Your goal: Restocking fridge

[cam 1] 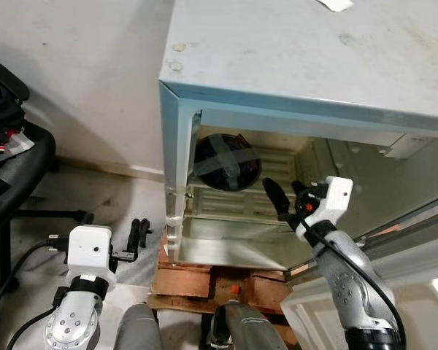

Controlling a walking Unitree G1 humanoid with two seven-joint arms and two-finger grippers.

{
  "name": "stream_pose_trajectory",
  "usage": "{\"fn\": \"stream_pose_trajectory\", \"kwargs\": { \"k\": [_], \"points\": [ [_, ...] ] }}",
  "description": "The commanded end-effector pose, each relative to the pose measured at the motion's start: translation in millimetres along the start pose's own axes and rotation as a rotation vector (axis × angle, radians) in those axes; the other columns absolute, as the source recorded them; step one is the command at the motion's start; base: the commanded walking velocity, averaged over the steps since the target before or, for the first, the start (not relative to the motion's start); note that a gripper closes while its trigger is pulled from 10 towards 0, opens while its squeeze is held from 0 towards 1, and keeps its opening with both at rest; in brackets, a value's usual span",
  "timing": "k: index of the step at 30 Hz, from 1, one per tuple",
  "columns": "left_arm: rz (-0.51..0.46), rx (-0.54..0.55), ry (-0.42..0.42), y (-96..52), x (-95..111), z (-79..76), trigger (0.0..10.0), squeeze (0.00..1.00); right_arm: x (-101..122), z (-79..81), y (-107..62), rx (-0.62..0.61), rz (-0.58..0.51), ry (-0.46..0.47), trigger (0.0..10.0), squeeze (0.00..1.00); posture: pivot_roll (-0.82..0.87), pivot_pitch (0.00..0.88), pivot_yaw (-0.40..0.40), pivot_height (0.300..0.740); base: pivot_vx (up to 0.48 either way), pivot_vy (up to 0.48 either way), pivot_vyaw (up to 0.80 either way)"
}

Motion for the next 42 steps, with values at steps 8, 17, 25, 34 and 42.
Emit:
{"fn": "stream_pose_trajectory", "kwargs": {
  "k": [8, 17, 25, 34, 42],
  "points": [
    [0.015, -0.01, 0.006, 4.5, -6, -2.5, 10.0, 0.0, -1, 6.8, -19.6, 0.005, -0.005, -0.134, 10.0, 0.0, 0.09, 0.132, -0.123, 0.74, 0.0, 0.0, 0.0],
    [0.013, -0.004, 0.007, 5.8, -7, -1.1, 10.0, 0.0, -1, 5.0, -24.4, -0.012, -0.014, -0.166, 10.0, 0.0, 0.09, 0.132, -0.122, 0.74, -0.226, 0.0, 0.0],
    [0.013, -0.007, 0.009, 9.3, -7, -0.3, 10.0, 0.0, -2, 4.1, -21.0, -0.021, -0.016, -0.172, 10.0, 0.0, 0.09, 0.124, -0.115, 0.74, -0.263, 0.0, 0.0],
    [-0.019, -0.031, 0.042, 27.2, 1, -0.6, 10.0, 0.0, -1, 0.4, -13.2, -0.043, -0.06, -0.166, 10.0, 0.0, 0.1, 0.087, -0.085, 0.74, -0.258, 0.0, 0.0],
    [-0.064, -0.102, 0.142, 60.6, 12, 1.0, 10.0, 0.0, -2, -6.2, -2.2, -0.09, -0.102, -0.183, 10.0, 0.0, 0.07, 0.011, -0.005, 0.74, -0.257, 0.0, 0.0]
  ]
}}
Point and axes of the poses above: a point about 5 cm out from each wrist's last joint towards the gripper, its own y axis pointing out of the wrist towards the gripper, its own x axis along the axis of the wrist's last joint, z = x × y, the point moved 6 cm from there along y, pointing out of the wrist towards the gripper, and after that the axes turned 5 degrees about -y, right-handed, at the moved point
